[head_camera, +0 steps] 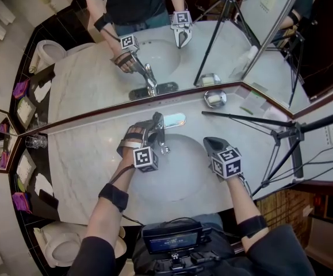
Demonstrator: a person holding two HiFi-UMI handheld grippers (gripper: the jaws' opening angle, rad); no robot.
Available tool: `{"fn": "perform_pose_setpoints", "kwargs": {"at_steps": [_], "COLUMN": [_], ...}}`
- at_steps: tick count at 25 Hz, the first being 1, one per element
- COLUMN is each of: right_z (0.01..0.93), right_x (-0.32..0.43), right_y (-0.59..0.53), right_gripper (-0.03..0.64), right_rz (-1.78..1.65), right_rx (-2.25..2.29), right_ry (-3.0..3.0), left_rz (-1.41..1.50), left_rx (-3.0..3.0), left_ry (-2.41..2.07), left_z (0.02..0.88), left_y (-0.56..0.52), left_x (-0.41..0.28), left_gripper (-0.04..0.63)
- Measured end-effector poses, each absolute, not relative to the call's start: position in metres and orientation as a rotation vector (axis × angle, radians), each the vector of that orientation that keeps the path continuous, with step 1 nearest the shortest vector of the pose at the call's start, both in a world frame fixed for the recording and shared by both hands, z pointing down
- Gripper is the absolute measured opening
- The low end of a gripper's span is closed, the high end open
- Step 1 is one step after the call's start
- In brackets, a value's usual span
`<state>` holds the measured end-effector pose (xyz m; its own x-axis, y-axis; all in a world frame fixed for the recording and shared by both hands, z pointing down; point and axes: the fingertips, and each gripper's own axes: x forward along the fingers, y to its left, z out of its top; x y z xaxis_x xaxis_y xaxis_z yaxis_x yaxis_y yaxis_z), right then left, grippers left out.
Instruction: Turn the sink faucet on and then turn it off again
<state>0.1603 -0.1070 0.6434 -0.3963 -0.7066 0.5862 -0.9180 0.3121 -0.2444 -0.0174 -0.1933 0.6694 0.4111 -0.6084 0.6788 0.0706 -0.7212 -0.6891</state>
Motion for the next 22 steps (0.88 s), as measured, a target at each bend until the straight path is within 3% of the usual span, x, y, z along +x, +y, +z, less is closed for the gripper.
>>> {"fn": "perform_pose_setpoints", "kwargs": {"at_steps": [10, 22], "right_z": [0.644, 0.644], "right_x": [0.152, 0.148], "right_y": [-0.108, -0.11], "right_gripper": [0.02, 0.02], "right_rz": [0.79, 0.788], "right_rx": [1.438, 1.43], "right_ry": [-2.22, -2.227], "left_rz": [-1.315, -1.316], "left_rx": [-1.972, -1.976], "left_ry": [0.491, 0.531], "left_z": [0.669, 0.689], "left_y": [-0.193, -0.174], "left_x": [-0.021, -0.03], "left_gripper": [0.158, 0.16]}}
